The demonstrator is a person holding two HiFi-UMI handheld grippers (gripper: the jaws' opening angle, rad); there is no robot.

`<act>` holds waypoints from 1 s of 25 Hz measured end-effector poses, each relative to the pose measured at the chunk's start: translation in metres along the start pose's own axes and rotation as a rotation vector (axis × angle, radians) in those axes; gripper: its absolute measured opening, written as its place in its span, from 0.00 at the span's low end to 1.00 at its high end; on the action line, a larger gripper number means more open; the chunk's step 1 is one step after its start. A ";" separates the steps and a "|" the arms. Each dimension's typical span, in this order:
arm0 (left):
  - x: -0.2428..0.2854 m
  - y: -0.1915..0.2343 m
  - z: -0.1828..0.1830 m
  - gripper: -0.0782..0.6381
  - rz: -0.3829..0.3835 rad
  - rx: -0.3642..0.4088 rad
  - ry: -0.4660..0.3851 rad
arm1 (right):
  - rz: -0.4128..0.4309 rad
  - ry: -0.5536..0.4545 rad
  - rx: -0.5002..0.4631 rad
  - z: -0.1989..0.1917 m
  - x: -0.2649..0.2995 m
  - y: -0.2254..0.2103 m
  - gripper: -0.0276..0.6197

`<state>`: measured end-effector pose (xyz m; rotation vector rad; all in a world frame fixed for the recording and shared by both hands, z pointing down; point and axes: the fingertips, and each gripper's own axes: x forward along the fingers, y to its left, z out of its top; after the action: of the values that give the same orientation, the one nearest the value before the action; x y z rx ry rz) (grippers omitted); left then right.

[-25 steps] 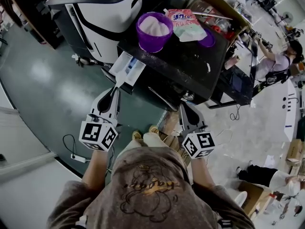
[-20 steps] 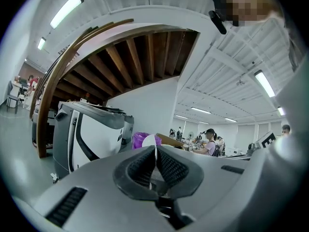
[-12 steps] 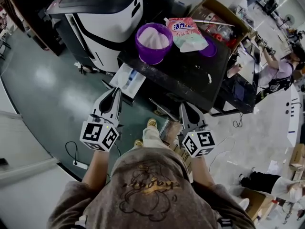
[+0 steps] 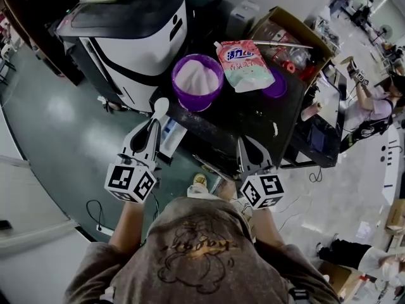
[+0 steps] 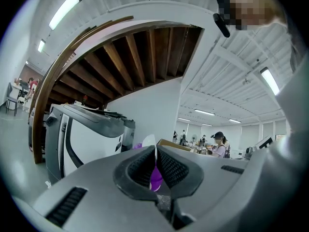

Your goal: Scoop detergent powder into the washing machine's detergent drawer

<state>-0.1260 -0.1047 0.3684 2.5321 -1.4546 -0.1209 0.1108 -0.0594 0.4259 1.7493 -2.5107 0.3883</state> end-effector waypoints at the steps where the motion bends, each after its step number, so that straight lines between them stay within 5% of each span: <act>1: 0.008 0.001 0.002 0.14 0.003 0.001 -0.003 | 0.004 -0.003 0.000 0.003 0.007 -0.005 0.05; 13: 0.067 0.025 0.014 0.14 0.056 0.012 -0.010 | 0.065 -0.004 0.002 0.023 0.078 -0.037 0.05; 25: 0.104 0.036 0.034 0.14 -0.058 0.070 0.026 | 0.011 -0.042 0.036 0.035 0.101 -0.030 0.05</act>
<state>-0.1099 -0.2164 0.3476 2.6225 -1.3997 -0.0477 0.1061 -0.1695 0.4160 1.7750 -2.5592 0.4035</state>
